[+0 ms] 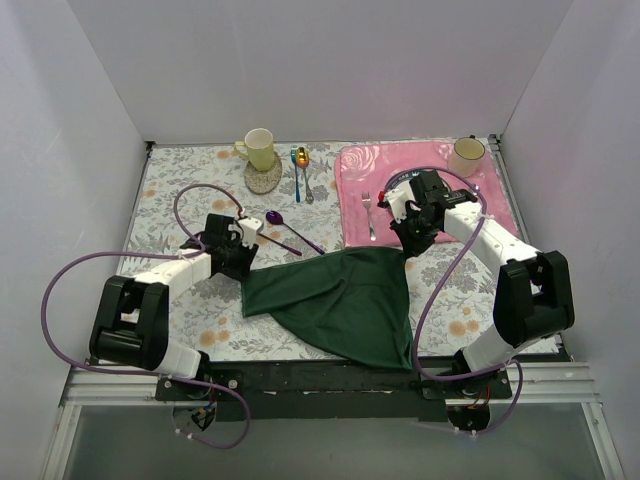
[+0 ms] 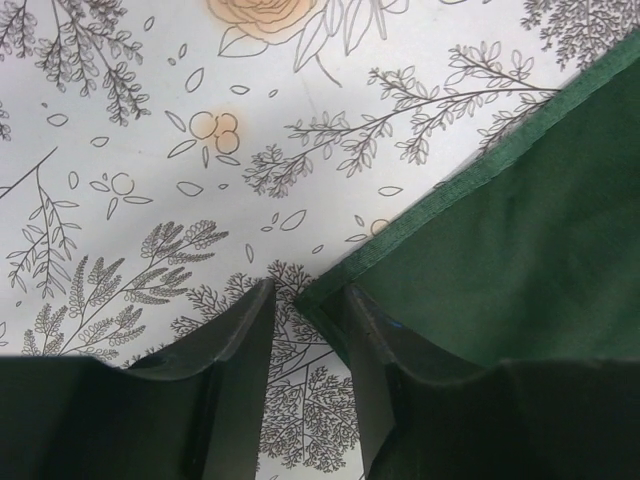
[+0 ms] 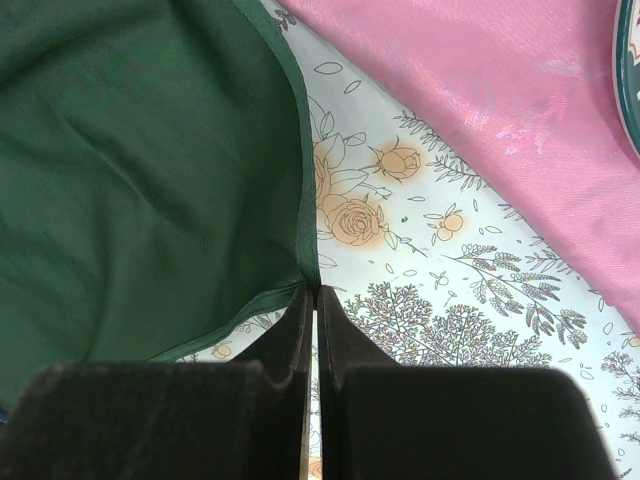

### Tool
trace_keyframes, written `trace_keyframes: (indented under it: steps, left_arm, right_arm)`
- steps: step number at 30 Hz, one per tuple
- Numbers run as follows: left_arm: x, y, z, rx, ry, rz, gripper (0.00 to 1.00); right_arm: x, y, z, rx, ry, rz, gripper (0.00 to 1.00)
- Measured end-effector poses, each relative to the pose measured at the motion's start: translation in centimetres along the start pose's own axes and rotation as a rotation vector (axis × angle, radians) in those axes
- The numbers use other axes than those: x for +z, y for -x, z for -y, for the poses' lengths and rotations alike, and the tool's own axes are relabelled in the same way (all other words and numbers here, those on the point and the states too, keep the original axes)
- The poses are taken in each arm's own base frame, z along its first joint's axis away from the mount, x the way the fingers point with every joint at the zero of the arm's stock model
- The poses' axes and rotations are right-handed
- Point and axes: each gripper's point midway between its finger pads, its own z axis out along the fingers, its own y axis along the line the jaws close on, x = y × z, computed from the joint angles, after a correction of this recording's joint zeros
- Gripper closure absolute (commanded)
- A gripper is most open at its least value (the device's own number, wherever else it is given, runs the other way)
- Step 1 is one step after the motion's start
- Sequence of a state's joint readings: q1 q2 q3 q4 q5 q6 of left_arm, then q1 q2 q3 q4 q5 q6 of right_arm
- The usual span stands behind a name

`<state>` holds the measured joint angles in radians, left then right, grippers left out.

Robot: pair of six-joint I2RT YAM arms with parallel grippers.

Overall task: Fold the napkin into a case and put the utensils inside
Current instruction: Flatten out the crumpled napkin at the center of the board.

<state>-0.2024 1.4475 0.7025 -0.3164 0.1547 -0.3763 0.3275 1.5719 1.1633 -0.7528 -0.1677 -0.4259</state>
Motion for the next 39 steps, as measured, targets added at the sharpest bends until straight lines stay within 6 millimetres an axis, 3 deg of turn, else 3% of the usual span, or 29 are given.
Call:
trace_keyframes:
  steps: [17, 19, 23, 30, 35, 39]
  left_arm:
    - [-0.6, -0.7, 0.7, 0.063, 0.043, -0.016, 0.70]
    - [-0.6, -0.9, 0.8, 0.057, 0.039, -0.020, 0.76]
    - [-0.6, -1.0, 1.3, 0.042, 0.014, -0.023, 0.99]
    - [-0.5, -0.8, 1.5, 0.030, -0.013, -0.042, 1.00]
    - [-1.1, -0.5, 1.0, 0.010, -0.021, -0.066, 1.00]
    - [-2.4, 1.8, -0.4, 0.000, 0.004, -0.038, 1.00]
  right_arm:
    - [0.1, -0.1, 0.0, -0.006, 0.001, -0.004, 0.99]
    - [0.1, -0.1, 0.1, -0.007, 0.001, -0.004, 0.99]
    - [0.1, -0.1, 0.1, -0.012, -0.001, -0.004, 0.99]
    - [0.0, 0.0, 0.2, -0.018, -0.004, -0.004, 0.99]
    - [-0.6, 1.1, 0.6, -0.025, -0.018, 0.021, 0.99]
    - [-2.0, 3.1, 1.5, -0.043, -0.058, 0.067, 0.99]
